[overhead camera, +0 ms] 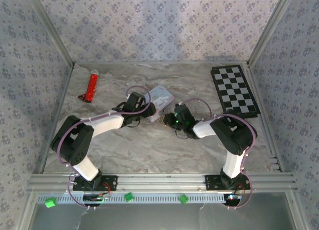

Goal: Unlock the padlock with the key

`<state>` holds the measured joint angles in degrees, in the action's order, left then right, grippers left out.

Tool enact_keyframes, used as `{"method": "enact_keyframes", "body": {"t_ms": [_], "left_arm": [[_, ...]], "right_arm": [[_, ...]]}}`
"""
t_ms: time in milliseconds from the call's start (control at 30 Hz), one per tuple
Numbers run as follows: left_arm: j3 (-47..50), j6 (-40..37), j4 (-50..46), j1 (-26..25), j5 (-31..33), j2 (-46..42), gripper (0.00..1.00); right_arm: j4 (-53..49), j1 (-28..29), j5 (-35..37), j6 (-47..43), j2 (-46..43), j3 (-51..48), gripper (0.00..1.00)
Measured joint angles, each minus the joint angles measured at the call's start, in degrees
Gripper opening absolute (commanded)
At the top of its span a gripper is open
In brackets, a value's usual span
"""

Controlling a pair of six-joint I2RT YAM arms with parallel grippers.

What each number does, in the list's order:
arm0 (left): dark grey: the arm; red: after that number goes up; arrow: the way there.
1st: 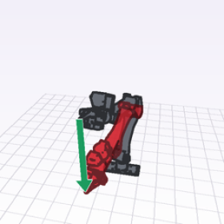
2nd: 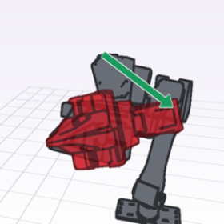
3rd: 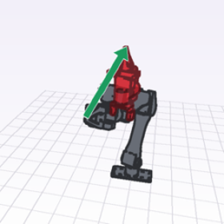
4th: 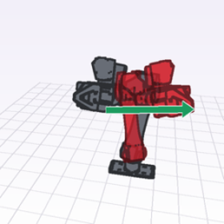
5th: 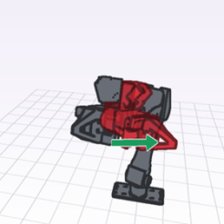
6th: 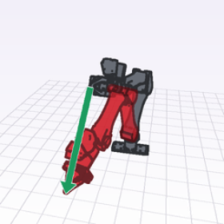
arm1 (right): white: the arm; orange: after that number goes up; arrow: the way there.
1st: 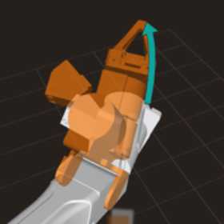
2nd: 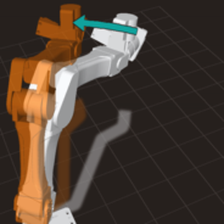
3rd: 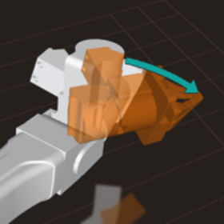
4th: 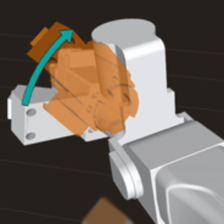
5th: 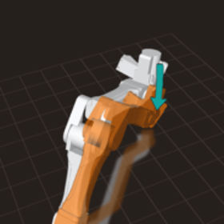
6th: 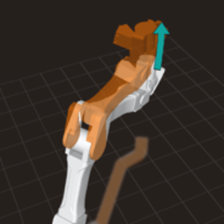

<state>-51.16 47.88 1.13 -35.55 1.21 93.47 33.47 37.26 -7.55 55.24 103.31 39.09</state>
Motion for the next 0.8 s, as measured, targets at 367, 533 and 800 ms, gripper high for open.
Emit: {"method": "enact_keyframes", "body": {"t_ms": [367,533,800], "left_arm": [[0.3,0.7,1.2,-0.5,1.0,0.2,0.74],[0.6,1.7,2.1,-1.4,2.4,0.4,0.74],[1.0,2.6,2.8,-1.9,3.2,0.4,0.74]], "right_arm": [[2.2,-0.7,-0.9,4.4,0.0,0.0,0.00],[4.1,-0.6,-0.3,8.3,0.3,0.2,0.00],[6.9,-2.4,0.2,11.7,2.2,0.6,0.00]]}}
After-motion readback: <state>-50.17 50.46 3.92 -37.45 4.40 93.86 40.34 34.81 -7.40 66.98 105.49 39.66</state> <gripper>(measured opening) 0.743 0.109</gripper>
